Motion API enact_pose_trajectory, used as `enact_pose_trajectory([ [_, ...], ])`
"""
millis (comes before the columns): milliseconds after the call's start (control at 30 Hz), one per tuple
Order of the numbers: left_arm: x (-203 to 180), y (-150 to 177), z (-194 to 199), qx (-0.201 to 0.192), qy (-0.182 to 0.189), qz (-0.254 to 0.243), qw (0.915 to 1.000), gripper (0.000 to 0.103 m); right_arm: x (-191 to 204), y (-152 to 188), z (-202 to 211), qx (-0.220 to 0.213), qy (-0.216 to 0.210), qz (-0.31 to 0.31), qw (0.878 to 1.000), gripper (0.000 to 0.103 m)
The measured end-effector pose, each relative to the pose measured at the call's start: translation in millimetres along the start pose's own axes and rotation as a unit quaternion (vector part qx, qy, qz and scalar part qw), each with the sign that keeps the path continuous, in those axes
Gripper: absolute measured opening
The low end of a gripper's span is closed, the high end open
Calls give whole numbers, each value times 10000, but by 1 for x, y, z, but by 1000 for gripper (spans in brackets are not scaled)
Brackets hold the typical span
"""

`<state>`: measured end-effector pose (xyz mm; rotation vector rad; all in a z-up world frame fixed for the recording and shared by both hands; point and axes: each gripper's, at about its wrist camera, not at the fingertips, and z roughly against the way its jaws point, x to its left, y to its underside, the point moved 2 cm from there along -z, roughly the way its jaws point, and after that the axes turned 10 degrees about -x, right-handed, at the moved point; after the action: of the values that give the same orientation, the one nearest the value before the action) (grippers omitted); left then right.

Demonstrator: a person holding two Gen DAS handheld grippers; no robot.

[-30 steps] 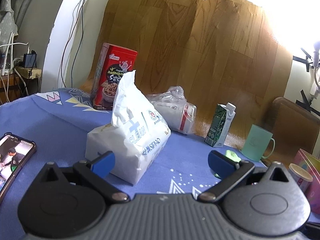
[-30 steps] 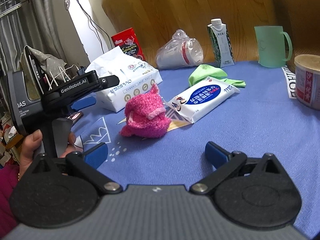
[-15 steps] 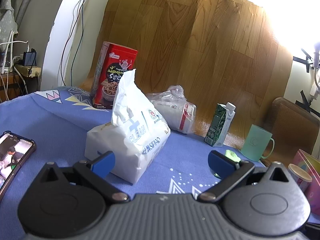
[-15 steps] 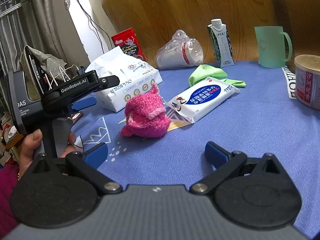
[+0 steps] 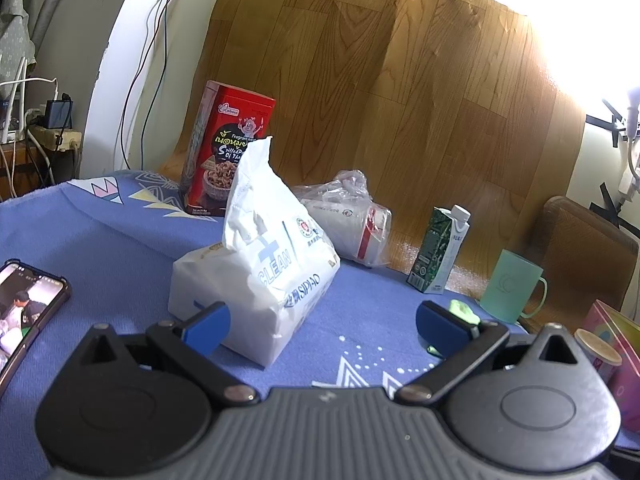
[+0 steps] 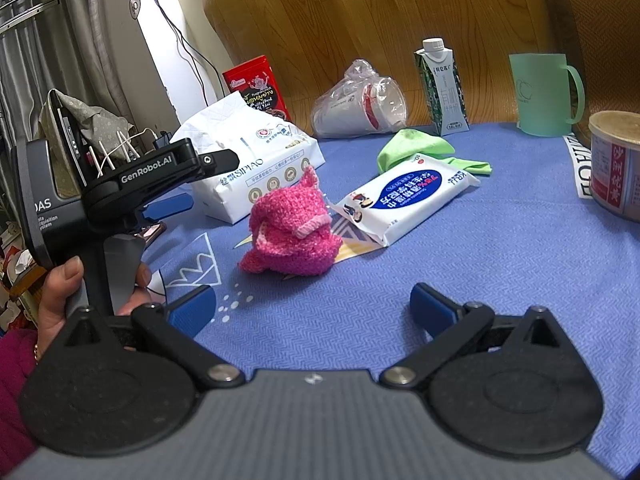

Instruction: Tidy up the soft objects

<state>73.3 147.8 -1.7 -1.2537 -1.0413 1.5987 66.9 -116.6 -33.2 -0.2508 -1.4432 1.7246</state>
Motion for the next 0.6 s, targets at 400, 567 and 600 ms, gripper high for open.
enact_pose_trajectory([
  [400, -3, 0, 2, -46, 65, -51, 10000, 103, 0, 0, 0, 0, 2, 8, 10000, 103],
  [567, -6, 0, 3, -23, 206, -99, 9997, 103, 7, 1, -2, 89, 133, 289, 9995, 103],
  [600, -6, 0, 3, -8, 244, -88, 9997, 103, 8, 1, -2, 99, 171, 348, 9992, 103],
])
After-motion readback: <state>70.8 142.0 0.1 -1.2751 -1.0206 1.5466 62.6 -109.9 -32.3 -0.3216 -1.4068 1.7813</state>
